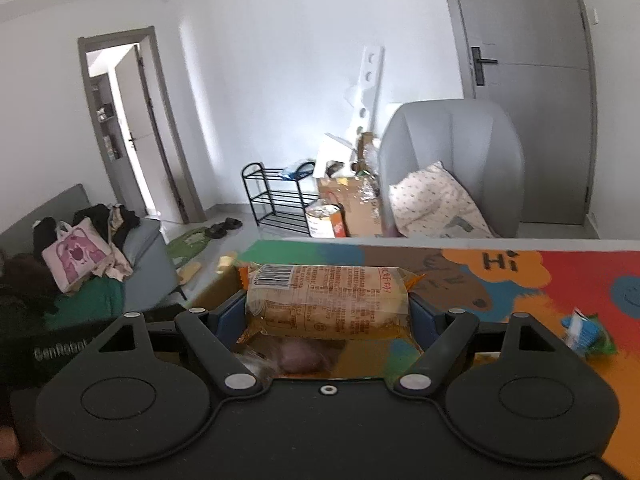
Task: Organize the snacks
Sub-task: 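Open the right gripper to drop the bread loaf packet into the box, then withdraw both open grippers from the box toward the remaining table snacks, then grasp the green red-dotted packet with the left gripper while the right gripper grasps a green wrapper, then carry both held green packets over the cardboard box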
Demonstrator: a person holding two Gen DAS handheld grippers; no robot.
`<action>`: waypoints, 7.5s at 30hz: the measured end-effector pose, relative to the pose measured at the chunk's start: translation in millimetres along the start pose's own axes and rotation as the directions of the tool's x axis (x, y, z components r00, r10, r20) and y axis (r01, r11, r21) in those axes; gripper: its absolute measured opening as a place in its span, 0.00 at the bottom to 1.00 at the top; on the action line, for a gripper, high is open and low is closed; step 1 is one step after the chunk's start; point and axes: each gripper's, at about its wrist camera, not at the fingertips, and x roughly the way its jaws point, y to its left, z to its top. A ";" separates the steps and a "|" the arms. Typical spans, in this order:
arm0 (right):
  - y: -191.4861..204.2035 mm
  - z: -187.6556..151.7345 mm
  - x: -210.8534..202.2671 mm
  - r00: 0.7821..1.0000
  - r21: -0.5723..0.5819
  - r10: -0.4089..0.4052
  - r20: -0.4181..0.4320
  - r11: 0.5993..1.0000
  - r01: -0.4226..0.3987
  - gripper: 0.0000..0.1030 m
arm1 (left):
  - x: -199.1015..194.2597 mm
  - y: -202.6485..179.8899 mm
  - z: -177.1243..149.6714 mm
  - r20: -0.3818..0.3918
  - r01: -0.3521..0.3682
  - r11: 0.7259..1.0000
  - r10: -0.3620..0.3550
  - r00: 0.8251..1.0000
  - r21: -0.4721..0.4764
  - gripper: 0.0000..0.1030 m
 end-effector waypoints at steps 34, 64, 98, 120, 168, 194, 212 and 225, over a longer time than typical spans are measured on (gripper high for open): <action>-77.3 -29.9 -70.6 0.991 0.151 -0.135 0.012 0.980 0.132 0.98 | -13.8 -64.0 -25.5 -0.025 0.086 0.991 -0.083 0.996 0.105 0.94; -146.1 -57.0 -107.4 0.973 0.250 -0.229 0.018 0.944 0.217 1.00 | -0.1 -138.1 -54.9 -0.093 0.194 0.964 -0.180 0.979 0.179 0.94; -229.3 -74.7 -63.7 0.971 0.379 -0.236 -0.042 0.895 0.234 0.98 | 66.6 -196.8 -72.6 -0.105 0.183 0.956 -0.162 0.981 0.230 0.94; -253.6 -57.0 -9.4 0.971 0.362 -0.223 -0.087 0.901 0.239 0.76 | 136.1 -199.8 -96.3 -0.284 0.172 0.967 -0.114 0.952 0.187 0.39; -215.0 -95.2 -59.5 0.970 0.302 -0.206 -0.126 0.924 0.235 0.23 | 96.0 -196.4 -104.5 -0.281 0.231 0.950 -0.168 0.945 0.210 0.26; -139.7 -48.8 -95.9 0.985 0.219 -0.169 0.021 0.962 0.160 0.23 | 13.1 -165.7 -53.5 -0.120 0.260 0.947 -0.240 0.963 0.187 0.26; -79.4 -28.7 -87.1 0.996 0.149 -0.066 0.063 0.987 0.056 0.23 | -31.0 -107.2 -23.5 -0.034 0.193 0.969 -0.191 0.981 0.151 0.26; -40.4 -26.6 -69.2 0.999 0.100 -0.001 0.043 0.995 -0.003 0.23 | -37.5 -60.5 -10.8 -0.028 0.133 0.986 -0.131 0.991 0.101 0.26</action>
